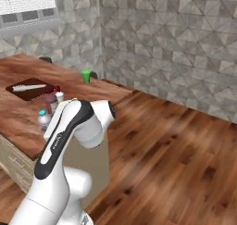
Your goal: Place the drinks on the dining counter in a tight cluster.
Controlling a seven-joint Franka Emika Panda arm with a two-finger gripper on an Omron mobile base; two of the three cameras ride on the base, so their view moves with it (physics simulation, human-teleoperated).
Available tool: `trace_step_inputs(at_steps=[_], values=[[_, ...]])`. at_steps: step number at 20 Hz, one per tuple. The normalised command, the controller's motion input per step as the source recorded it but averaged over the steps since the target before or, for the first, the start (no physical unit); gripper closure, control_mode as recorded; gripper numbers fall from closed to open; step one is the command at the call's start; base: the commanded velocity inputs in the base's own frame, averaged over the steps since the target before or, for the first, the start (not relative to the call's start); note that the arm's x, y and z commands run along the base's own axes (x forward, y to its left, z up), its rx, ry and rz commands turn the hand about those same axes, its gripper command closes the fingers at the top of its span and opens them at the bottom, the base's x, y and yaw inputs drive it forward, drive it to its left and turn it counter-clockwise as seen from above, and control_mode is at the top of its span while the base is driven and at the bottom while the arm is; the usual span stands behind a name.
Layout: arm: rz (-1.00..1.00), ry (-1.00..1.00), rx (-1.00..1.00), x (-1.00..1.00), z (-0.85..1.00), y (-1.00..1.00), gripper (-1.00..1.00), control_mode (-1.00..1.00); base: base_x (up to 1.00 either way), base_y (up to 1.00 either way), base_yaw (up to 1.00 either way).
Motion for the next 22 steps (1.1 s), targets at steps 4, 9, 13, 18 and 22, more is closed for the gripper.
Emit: trace_step_inputs(at_steps=[4, 9, 13, 18, 22], values=[[0.0, 0.0, 0.0, 0.0, 0.0, 0.0, 1.0, 1.0, 0.62, -1.0, 0.29], [0.0, 0.0, 0.0, 0.0, 0.0, 0.0, 1.0, 1.0, 0.58, -0.98, 0.53], [0.0, 0.0, 0.0, 0.0, 0.0, 0.0, 1.0, 1.0, 0.54, -0.82, 0.65], [0.0, 0.0, 0.0, 0.0, 0.0, 0.0, 1.0, 1.0, 0.51, -0.43, 0.64], [0.0, 0.0, 0.0, 0.0, 0.0, 0.0, 1.0, 1.0, 0.32, 0.0, 0.56]])
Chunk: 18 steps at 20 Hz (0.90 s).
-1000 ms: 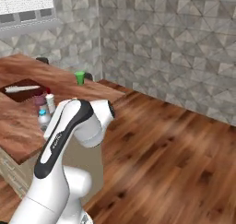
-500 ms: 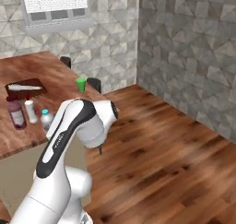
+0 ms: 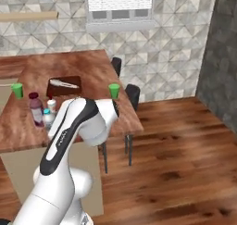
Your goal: Place the drinks on the dining counter in a tight cluster.
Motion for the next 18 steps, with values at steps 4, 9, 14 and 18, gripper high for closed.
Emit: trace_step_inputs(at_steps=[4, 9, 14, 18], values=[[0.0, 0.0, 0.0, 0.0, 0.0, 0.0, 1.0, 1.0, 0.35, 0.0, 0.51], [0.0, 0.0, 0.0, 0.0, 0.0, 0.0, 1.0, 1.0, 0.78, -0.64, 0.4], [0.0, 0.0, 0.0, 0.0, 0.0, 0.0, 1.0, 1.0, 0.67, -0.88, 0.24], [0.0, 0.0, 0.0, 0.0, 0.0, 0.0, 1.0, 1.0, 0.64, -0.01, 0.0]])
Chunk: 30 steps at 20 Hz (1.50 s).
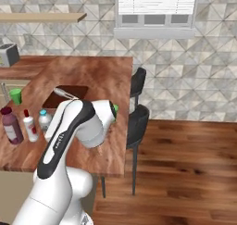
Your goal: Place the drinks on the dining counter in a tight cluster.
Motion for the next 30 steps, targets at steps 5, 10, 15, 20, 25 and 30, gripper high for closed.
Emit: trace_step_inputs(at_steps=[5, 10, 15, 20, 25, 30], values=[[0.0, 0.0, 0.0, 0.0, 0.0, 0.0, 1.0, 1.0, 0.26, 0.59, -0.05], [0.0, 0.0, 0.0, 0.0, 0.0, 0.0, 1.0, 1.0, -0.25, 0.38, 0.0], [0.0, 0.0, 0.0, 0.0, 0.0, 0.0, 1.0, 1.0, -0.02, 0.0, 0.0], [0.0, 0.0, 0.0, 0.0, 0.0, 0.0, 1.0, 1.0, 0.33, 0.01, 0.0], [0.0, 0.0, 0.0, 0.0, 0.0, 0.0, 1.0, 1.0, 0.08, 0.34, 0.07], [0.0, 0.0, 0.0, 0.0, 0.0, 0.0, 1.0, 1.0, 0.48, 0.0, 0.04]])
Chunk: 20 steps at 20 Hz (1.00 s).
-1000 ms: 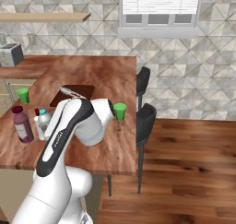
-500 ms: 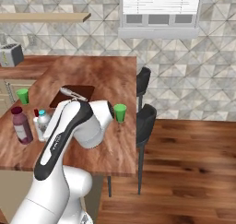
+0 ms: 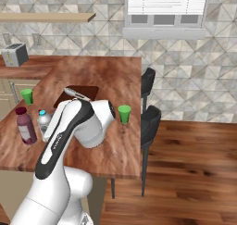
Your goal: Place the drinks on the dining counter in a tight cluster.
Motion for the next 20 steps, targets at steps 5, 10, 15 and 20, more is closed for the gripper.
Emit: trace_step_inputs(at_steps=[5, 10, 15, 20], values=[[0.0, 0.0, 0.0, 0.0, 0.0, 0.0, 1.0, 1.0, 0.92, 0.27, -0.01], [0.0, 0.0, 0.0, 0.0, 0.0, 0.0, 1.0, 1.0, 0.1, 0.05, 0.0], [0.0, 0.0, 0.0, 0.0, 0.0, 0.0, 1.0, 1.0, 0.0, 0.0, 0.0], [0.0, 0.15, -0.05, 0.38, 0.1, 0.21, 1.0, -1.0, 0.02, 0.01, 0.0]])
